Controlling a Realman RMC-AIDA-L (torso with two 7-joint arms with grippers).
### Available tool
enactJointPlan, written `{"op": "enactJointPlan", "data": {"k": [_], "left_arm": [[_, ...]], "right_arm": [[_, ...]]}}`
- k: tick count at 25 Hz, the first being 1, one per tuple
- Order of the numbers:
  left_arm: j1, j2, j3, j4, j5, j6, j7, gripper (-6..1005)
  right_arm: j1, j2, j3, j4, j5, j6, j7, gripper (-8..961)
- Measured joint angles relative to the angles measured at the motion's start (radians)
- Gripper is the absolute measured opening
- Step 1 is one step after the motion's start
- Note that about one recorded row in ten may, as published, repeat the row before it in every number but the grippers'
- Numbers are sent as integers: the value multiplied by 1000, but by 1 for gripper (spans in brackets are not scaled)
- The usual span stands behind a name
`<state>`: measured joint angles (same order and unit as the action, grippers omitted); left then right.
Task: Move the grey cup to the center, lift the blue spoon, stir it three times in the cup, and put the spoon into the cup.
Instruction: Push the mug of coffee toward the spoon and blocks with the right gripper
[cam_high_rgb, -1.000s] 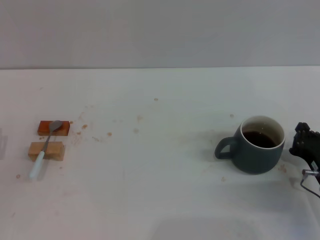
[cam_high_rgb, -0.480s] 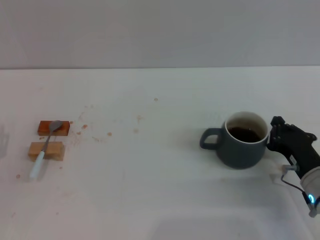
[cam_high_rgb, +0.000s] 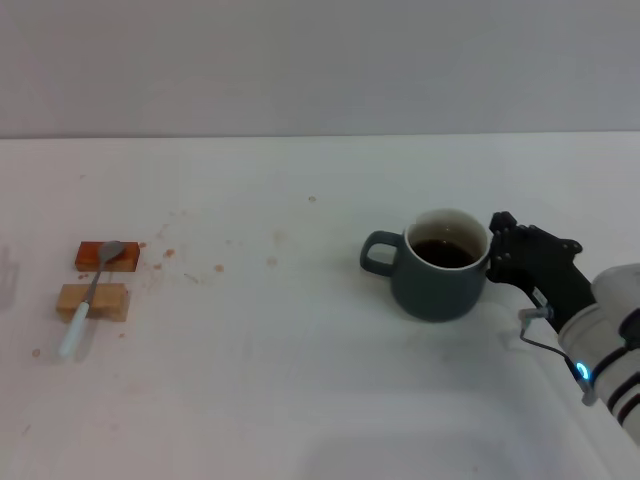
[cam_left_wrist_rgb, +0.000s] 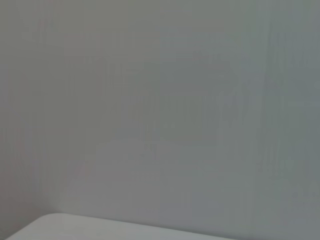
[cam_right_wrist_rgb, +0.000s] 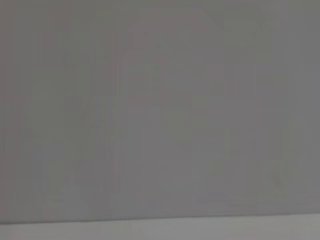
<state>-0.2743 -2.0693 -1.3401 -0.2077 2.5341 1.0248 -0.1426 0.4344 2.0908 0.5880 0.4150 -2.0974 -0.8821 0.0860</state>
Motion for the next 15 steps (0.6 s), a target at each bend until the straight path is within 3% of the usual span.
{"op": "enactJointPlan", "data": {"k": [15], "left_arm": [[-9,0,-13,1,0,3,0,693]], "right_arm": [[79,-3,-61,2,-5,61,0,32]]}}
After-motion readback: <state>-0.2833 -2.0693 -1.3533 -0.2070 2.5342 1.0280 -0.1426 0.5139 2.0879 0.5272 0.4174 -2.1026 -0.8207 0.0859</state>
